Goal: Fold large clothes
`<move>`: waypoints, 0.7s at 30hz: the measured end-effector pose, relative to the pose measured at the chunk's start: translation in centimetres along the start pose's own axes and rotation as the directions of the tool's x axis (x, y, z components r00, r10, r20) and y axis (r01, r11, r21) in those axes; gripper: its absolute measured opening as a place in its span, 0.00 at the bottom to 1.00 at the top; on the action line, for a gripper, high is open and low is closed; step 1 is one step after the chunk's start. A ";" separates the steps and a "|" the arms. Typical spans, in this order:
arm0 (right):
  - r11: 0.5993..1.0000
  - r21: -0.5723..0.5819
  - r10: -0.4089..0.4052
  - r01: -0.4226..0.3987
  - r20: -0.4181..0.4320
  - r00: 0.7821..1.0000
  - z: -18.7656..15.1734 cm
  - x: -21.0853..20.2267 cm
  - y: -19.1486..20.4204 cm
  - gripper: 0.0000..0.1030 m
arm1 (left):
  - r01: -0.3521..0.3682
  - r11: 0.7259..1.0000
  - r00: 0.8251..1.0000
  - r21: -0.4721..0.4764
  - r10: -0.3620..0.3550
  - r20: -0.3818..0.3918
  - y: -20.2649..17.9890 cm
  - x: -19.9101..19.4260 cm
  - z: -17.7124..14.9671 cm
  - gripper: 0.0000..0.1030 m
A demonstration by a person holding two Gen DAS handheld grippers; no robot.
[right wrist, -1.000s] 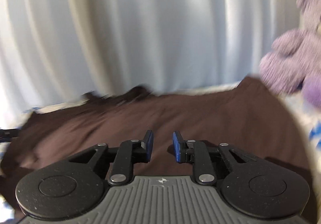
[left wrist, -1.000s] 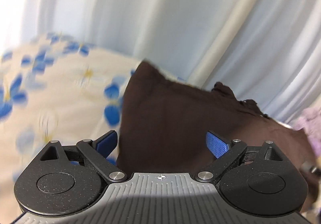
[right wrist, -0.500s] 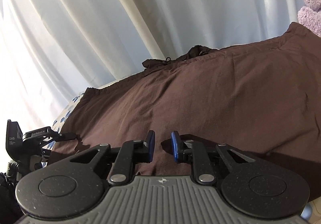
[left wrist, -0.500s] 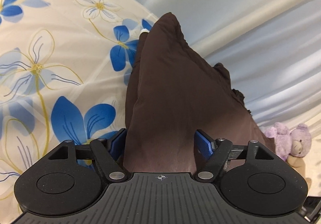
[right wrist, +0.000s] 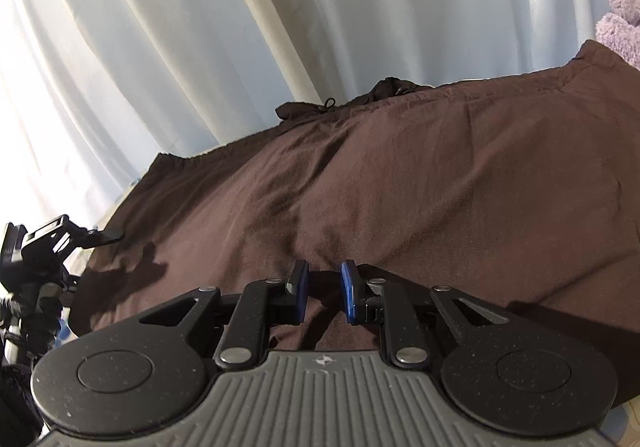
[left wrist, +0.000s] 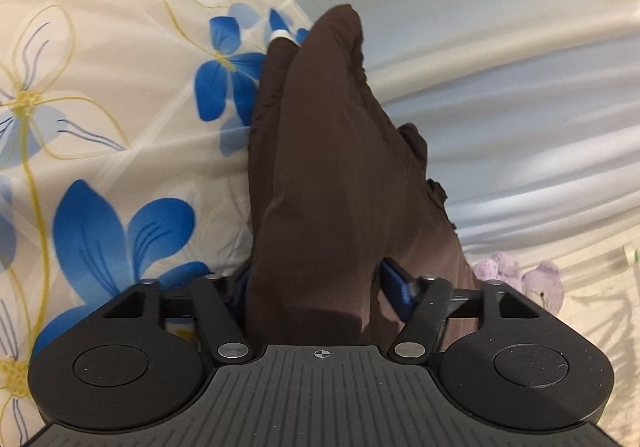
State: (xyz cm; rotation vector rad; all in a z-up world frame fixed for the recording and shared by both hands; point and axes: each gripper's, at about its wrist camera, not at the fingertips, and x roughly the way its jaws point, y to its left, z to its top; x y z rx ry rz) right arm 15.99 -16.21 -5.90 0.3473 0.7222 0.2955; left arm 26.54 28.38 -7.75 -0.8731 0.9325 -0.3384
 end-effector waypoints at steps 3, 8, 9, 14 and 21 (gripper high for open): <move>0.999 -0.043 -0.021 0.021 -0.007 1.000 0.0 0.1 0.5 0.17 | 0.007 1.000 1.000 0.017 -0.007 -0.001 -1.0 -0.6 0.3 0.40; 0.995 -0.074 -0.067 0.069 0.036 0.997 1.1 -1.1 1.4 0.10 | 0.016 1.000 1.000 0.022 -0.016 -0.002 -3.1 -1.9 0.6 0.35; 0.994 -0.084 -0.070 0.075 0.067 0.995 1.3 -1.4 1.7 0.10 | 0.019 0.999 1.000 0.030 -0.019 0.000 -3.8 -2.1 0.7 0.34; 0.999 -0.041 -0.030 0.030 -0.016 0.999 1.1 1.6 1.2 0.09 | 0.060 0.997 0.998 0.049 -0.060 0.007 -7.7 -2.7 0.7 0.34; 0.998 -0.046 -0.026 0.031 0.103 0.994 1.3 0.3 1.6 0.06 | 0.102 0.991 0.995 0.081 -0.103 0.004 -14.7 -2.5 -0.8 0.34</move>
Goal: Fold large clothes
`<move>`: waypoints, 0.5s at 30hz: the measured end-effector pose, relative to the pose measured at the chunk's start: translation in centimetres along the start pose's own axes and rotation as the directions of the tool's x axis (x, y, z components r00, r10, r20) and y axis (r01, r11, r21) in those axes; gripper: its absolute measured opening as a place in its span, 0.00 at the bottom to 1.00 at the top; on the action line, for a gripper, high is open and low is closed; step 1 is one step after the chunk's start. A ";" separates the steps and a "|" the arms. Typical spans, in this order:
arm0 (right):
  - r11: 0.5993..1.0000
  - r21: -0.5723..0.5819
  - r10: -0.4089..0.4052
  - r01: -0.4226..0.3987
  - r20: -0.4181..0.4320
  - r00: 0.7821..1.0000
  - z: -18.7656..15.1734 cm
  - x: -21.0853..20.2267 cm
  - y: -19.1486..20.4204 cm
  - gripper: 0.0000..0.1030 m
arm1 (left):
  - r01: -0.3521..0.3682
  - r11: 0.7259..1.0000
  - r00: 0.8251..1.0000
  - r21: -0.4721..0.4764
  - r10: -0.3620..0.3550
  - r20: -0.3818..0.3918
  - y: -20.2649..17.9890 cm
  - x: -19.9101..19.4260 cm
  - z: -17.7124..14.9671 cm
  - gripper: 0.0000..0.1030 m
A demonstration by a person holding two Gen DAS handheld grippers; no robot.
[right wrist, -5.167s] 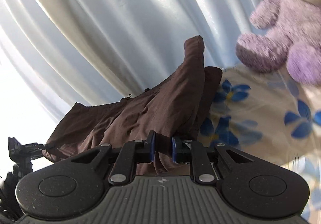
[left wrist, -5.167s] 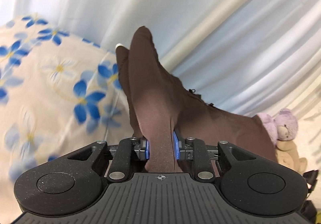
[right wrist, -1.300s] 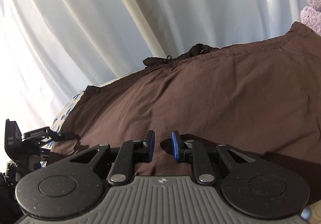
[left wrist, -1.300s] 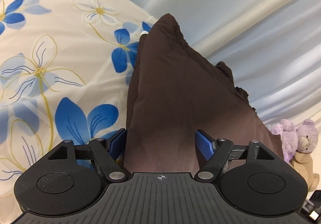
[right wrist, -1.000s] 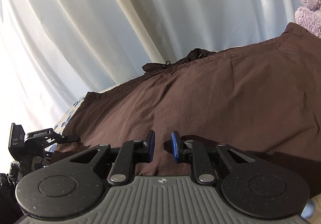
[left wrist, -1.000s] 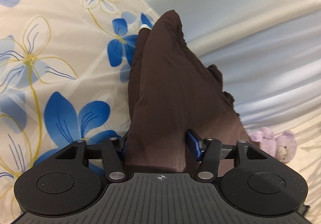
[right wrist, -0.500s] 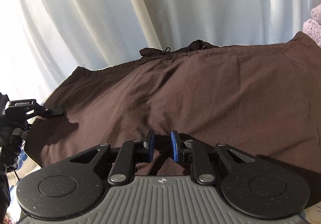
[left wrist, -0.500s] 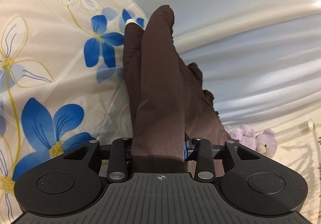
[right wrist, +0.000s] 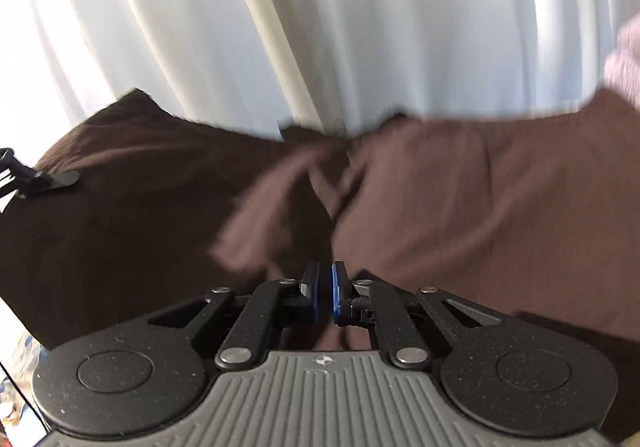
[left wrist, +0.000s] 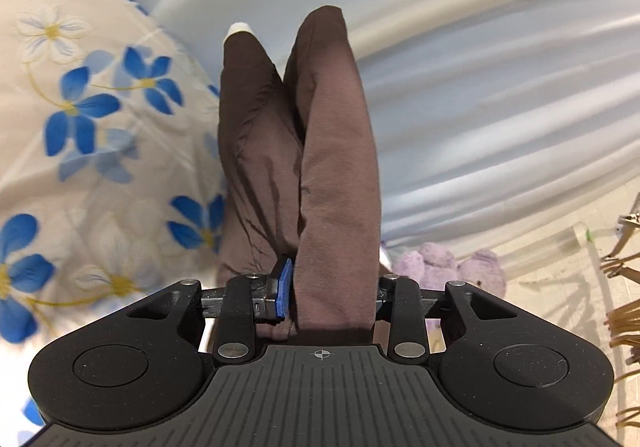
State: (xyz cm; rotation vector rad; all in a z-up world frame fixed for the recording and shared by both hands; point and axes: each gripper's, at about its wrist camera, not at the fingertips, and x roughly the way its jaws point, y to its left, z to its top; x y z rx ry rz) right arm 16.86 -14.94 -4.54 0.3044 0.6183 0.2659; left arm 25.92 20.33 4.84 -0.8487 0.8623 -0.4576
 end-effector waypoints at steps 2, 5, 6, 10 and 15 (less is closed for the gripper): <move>0.999 0.041 0.034 -0.031 -0.095 0.995 -0.6 1.7 -0.7 0.06 | 0.009 0.999 1.000 0.031 -0.008 -0.017 -2.4 1.5 -0.8 0.35; 0.984 0.155 0.112 -0.093 -0.120 0.986 -1.3 2.8 -2.4 0.02 | 0.012 0.994 0.999 0.108 -0.007 -0.046 -5.7 4.6 -2.3 0.38; 0.972 0.206 0.141 -0.113 -0.125 0.982 -1.2 2.7 -3.0 0.02 | 0.022 0.991 0.998 0.133 -0.014 -0.061 -6.5 6.0 -2.8 0.41; 0.928 0.319 0.235 -0.191 -0.107 0.966 -1.8 2.2 -5.2 0.01 | 0.031 0.983 0.994 0.178 -0.012 -0.106 -7.2 11.6 -5.1 0.52; 0.887 0.398 0.270 -0.236 -0.031 0.962 -2.8 -0.9 -7.9 0.02 | 0.087 0.976 0.993 0.201 -0.070 -0.090 -6.5 14.9 -8.6 0.68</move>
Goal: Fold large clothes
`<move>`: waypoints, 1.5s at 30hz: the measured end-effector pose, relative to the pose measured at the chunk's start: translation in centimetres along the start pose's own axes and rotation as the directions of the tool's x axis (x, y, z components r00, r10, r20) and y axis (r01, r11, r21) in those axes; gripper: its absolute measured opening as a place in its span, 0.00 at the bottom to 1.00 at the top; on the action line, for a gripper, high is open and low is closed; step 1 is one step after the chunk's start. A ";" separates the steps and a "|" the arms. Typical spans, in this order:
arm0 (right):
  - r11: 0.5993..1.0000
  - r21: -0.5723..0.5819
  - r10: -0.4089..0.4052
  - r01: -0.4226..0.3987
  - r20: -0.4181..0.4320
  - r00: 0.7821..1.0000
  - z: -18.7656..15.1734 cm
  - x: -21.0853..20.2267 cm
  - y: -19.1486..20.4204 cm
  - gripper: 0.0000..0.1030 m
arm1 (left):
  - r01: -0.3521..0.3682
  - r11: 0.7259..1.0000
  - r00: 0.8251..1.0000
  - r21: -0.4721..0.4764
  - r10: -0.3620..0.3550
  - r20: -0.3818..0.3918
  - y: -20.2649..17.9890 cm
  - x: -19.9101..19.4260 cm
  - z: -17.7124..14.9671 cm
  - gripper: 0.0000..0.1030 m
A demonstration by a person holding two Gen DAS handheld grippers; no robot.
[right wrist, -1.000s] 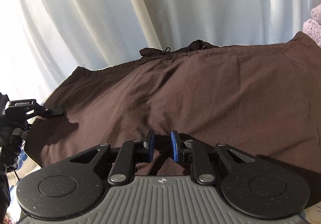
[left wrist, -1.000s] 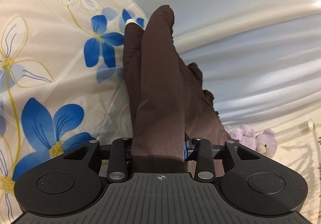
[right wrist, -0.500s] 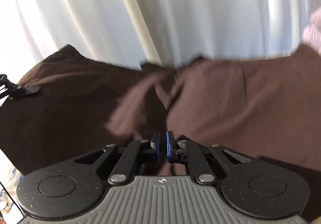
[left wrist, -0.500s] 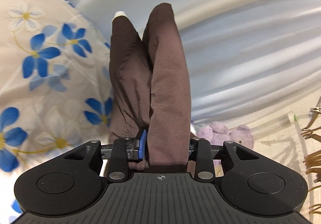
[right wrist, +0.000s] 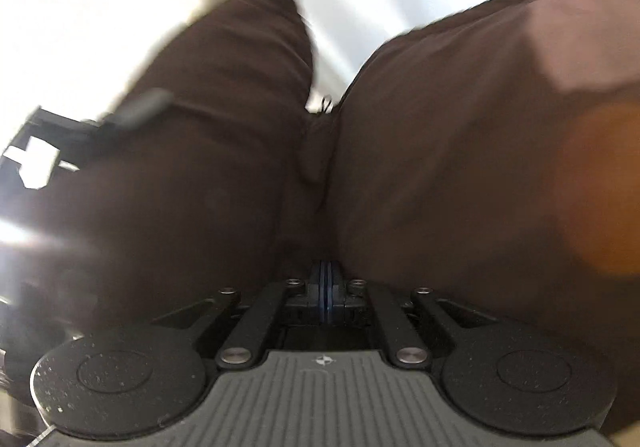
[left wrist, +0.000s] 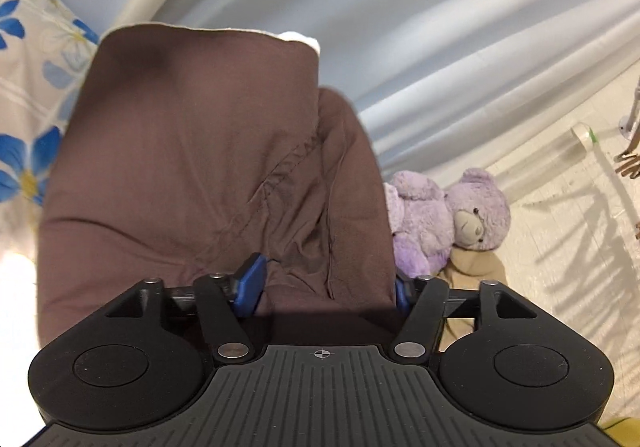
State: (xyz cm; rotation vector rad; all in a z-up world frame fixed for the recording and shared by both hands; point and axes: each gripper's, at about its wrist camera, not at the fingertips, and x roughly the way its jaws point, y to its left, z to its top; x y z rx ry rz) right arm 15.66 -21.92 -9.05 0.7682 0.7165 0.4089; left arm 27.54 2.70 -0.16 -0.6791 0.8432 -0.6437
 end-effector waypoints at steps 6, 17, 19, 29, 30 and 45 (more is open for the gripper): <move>0.997 0.073 -0.013 0.004 0.118 0.993 0.9 -6.2 -2.3 0.17 | -0.023 0.992 0.999 0.121 0.017 0.048 -0.1 0.6 -3.1 0.71; 0.993 0.061 0.087 -0.097 0.150 0.985 2.6 -9.4 -1.2 0.40 | 0.066 0.997 0.997 -0.027 -0.065 0.036 1.3 0.7 -1.9 0.73; 0.995 0.058 0.071 -0.079 0.129 0.989 3.6 -9.0 -1.0 0.40 | 0.073 0.996 0.997 -0.052 -0.071 0.037 1.7 0.5 -1.8 0.73; 0.999 0.006 0.046 -0.047 0.063 0.997 5.7 -6.2 0.7 0.53 | 0.133 0.974 0.991 -0.181 -0.129 0.035 3.1 0.4 -0.9 0.73; 0.999 -0.007 0.036 -0.036 0.044 0.998 5.8 -5.7 0.9 0.53 | 0.137 0.972 0.990 -0.190 -0.133 0.035 3.2 0.4 -0.9 0.73; 0.984 -0.148 -0.112 0.100 -0.074 0.991 6.0 2.1 1.1 0.28 | 0.132 0.948 0.991 -0.291 -0.126 0.039 4.1 -2.1 0.3 0.74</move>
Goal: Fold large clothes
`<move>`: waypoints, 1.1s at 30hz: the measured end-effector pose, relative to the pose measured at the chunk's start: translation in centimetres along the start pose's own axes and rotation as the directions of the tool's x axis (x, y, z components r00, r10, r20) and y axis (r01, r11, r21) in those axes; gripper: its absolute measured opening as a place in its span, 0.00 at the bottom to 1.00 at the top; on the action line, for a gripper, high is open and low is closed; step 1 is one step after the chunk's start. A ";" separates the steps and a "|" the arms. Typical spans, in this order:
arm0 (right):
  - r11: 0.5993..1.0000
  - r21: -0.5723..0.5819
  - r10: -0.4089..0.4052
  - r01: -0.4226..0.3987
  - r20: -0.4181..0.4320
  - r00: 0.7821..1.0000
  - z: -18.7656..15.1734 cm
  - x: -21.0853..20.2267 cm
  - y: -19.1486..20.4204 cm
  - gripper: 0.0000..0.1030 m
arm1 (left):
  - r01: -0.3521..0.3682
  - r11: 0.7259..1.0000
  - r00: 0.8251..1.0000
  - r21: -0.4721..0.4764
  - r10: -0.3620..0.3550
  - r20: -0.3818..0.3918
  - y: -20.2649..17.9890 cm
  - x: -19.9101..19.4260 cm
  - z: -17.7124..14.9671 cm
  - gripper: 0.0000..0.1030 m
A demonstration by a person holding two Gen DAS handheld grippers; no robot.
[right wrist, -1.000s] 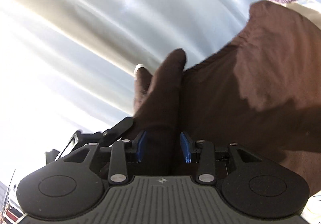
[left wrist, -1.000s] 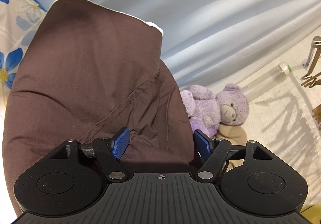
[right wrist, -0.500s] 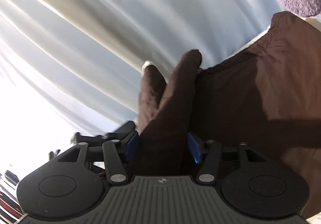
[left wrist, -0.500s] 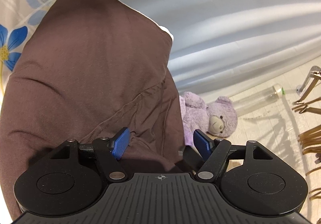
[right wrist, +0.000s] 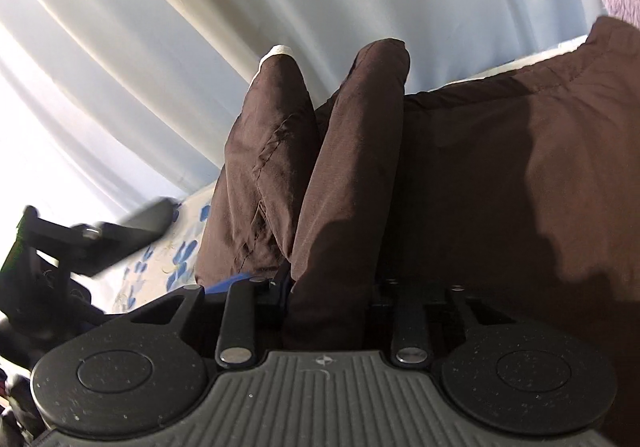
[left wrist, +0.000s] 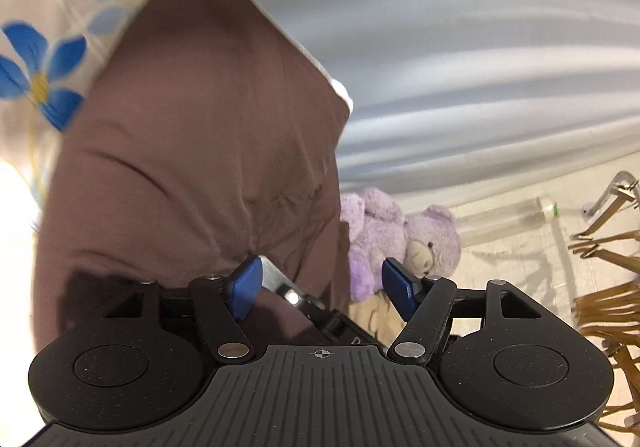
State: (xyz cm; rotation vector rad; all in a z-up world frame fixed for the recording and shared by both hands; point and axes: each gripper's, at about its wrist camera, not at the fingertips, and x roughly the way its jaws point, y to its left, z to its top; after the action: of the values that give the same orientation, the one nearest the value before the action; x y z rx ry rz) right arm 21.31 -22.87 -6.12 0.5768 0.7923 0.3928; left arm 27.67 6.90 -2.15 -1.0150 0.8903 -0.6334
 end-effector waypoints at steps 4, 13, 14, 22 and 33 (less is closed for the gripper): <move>1.000 0.012 0.028 -0.028 0.006 1.000 -0.4 -0.2 -0.7 0.28 | -0.159 0.987 0.977 0.026 0.153 0.146 1.5 -4.1 1.3 0.81; 0.999 -0.022 0.030 -0.029 0.048 0.998 -1.4 -0.4 -0.3 0.33 | -0.226 0.973 0.968 -0.047 0.230 0.101 6.4 -2.4 2.1 0.81; 0.999 -0.040 0.024 -0.021 0.059 0.998 -1.4 -0.4 -0.1 0.36 | -0.247 0.969 0.963 -0.017 0.247 0.104 6.2 -2.1 2.1 0.81; 0.993 -0.113 0.019 -0.012 0.055 0.998 -0.2 -0.3 1.2 0.49 | -0.294 0.952 0.954 0.086 0.287 0.092 4.8 -1.1 1.7 0.81; 0.987 -0.136 0.108 -0.090 0.125 0.986 1.7 -2.6 4.1 0.16 | -0.210 0.963 0.976 0.169 0.196 0.093 0.8 -1.9 1.3 0.82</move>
State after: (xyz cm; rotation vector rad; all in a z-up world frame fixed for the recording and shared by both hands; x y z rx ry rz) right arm 20.46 -21.56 -1.21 0.5158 0.6073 0.4892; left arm 27.84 9.27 -1.94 -0.7700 0.8426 -0.4883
